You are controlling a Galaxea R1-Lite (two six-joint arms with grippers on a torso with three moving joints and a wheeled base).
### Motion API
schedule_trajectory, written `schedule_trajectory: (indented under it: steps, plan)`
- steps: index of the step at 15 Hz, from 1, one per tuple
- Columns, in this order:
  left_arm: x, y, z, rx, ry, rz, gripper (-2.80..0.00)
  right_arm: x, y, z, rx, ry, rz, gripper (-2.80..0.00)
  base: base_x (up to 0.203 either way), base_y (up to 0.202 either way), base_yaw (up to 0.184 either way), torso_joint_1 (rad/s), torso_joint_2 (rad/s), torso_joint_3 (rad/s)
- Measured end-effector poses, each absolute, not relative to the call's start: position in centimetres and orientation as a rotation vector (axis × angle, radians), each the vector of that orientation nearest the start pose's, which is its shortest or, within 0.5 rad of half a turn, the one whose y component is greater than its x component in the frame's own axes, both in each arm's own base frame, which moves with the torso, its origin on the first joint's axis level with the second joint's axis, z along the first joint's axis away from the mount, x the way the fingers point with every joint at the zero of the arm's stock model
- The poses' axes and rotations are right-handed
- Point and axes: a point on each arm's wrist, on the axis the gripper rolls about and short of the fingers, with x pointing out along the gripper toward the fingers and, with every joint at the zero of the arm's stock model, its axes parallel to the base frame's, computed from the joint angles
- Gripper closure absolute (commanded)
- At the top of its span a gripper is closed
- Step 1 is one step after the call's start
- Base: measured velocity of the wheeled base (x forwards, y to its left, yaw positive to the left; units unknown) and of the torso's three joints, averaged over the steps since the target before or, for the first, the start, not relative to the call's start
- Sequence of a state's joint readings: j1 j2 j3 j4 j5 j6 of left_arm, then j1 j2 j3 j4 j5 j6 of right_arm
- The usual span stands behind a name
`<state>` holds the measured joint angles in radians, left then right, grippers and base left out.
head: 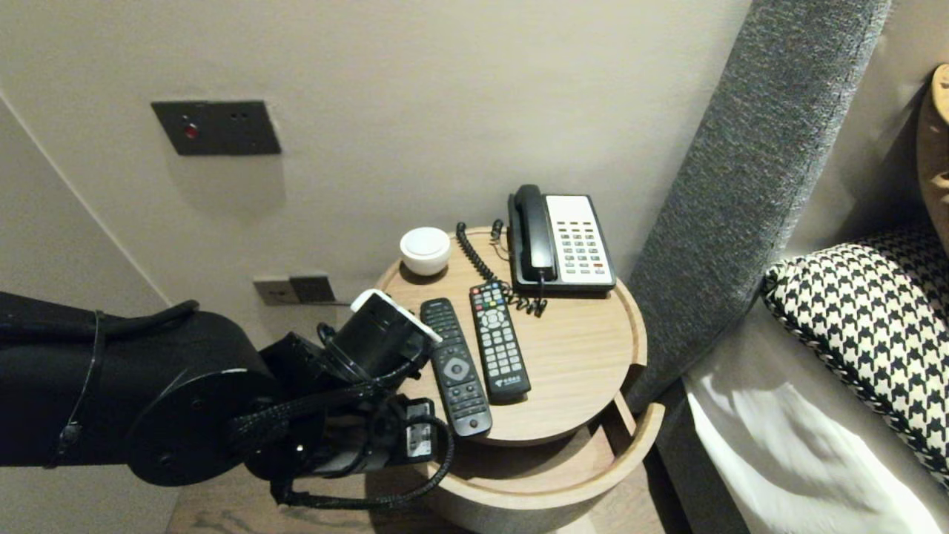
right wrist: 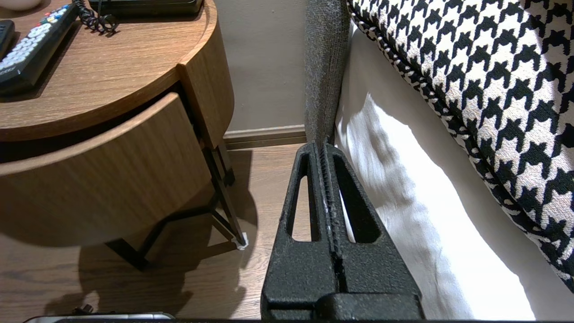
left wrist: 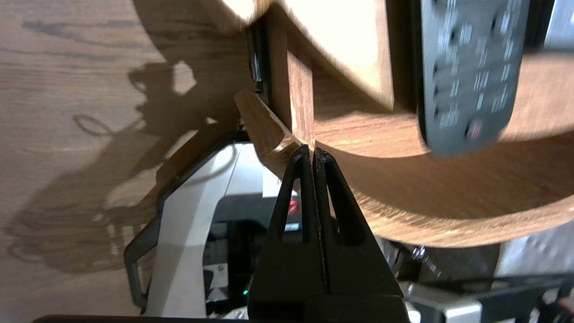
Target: Open the nightstand drawer
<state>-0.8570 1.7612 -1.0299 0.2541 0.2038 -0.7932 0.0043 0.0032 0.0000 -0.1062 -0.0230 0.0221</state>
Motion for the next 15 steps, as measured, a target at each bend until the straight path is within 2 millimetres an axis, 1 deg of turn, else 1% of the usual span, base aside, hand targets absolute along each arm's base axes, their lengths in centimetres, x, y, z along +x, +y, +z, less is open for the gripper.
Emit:
schedule_trajectory:
  steps: [11, 15]
  plan:
    - [14.6, -19.9, 13.2, -0.143, 1.061, -0.291, 0.00, -2.3, -0.1, 8.6, 0.024, -0.103, -0.018, 0.00, 0.000, 0.000, 0.000, 0.000, 0.00, 0.000]
    - [13.6, -19.9, 13.7, -0.145, 1.043, -0.341, 0.00, -2.3, -0.1, 8.6, 0.024, -0.103, -0.018, 0.00, 0.000, 0.000, 0.000, 0.000, 0.00, 0.000]
